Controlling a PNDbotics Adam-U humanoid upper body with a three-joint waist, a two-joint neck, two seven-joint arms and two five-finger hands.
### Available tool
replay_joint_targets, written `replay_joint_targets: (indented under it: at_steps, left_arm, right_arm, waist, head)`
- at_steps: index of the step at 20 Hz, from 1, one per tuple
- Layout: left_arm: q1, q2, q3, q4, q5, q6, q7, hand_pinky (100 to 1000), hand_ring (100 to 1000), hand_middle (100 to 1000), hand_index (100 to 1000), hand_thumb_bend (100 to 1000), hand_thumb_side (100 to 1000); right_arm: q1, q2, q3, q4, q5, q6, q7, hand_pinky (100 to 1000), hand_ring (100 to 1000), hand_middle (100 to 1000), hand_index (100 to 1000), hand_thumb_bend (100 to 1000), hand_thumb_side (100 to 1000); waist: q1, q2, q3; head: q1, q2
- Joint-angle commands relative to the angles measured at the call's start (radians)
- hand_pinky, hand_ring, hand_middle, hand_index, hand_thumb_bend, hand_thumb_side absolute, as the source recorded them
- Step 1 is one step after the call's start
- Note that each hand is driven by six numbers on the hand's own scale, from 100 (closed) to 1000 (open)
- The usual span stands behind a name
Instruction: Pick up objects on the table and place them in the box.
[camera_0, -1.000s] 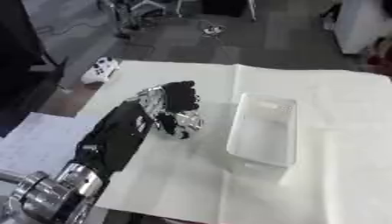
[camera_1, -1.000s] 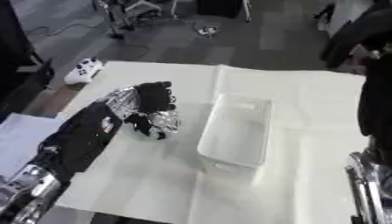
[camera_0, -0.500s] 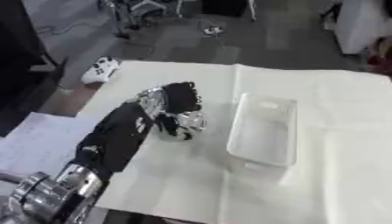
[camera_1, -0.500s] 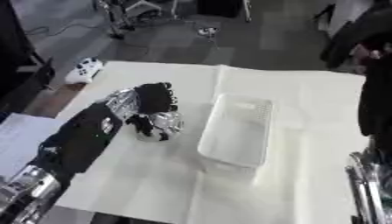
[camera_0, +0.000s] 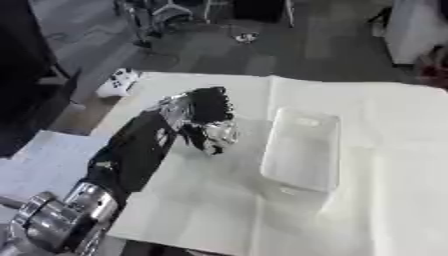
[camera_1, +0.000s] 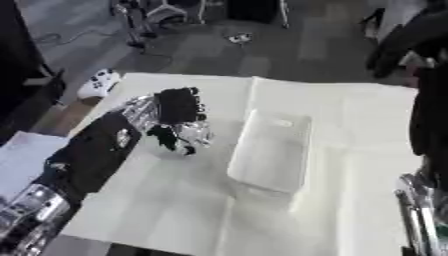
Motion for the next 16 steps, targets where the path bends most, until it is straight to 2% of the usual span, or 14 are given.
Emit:
replay_joint_targets:
  at_steps: [1, 8, 16]
  left_arm:
    - [-0.042, 0.037, -0.002, -0.028, 0.006, 0.000, 0.004, 586, 293, 176, 401, 171, 1000]
    - [-0.065, 0.033, -0.006, -0.048, 0.009, 0.002, 0.034, 592, 294, 179, 403, 169, 1000]
    - [-0.082, -0.004, -0.040, -0.081, -0.018, 0.019, 0.138, 617, 307, 187, 407, 172, 1000]
  right_arm:
    - [-0.003, -0.010, -0.002, -0.013, 0.001, 0.002, -0.001, 328, 296, 360, 498, 429, 1000]
    - [0.001, -0.008, 0.001, -0.013, 0.000, 0.002, 0.001, 327, 296, 360, 498, 428, 1000]
    - [-0.004, 0.012, 0.005, -0.013, -0.003, -0.009, -0.002, 325, 297, 359, 498, 426, 1000]
  waist:
    - [0.003, -0.025, 0.003]
    - [0.010, -0.033, 0.000]
    - [0.024, -0.035, -0.018]
  head:
    - [0.018, -0.008]
    - [0.047, -0.032]
    - [0.041, -0.050]
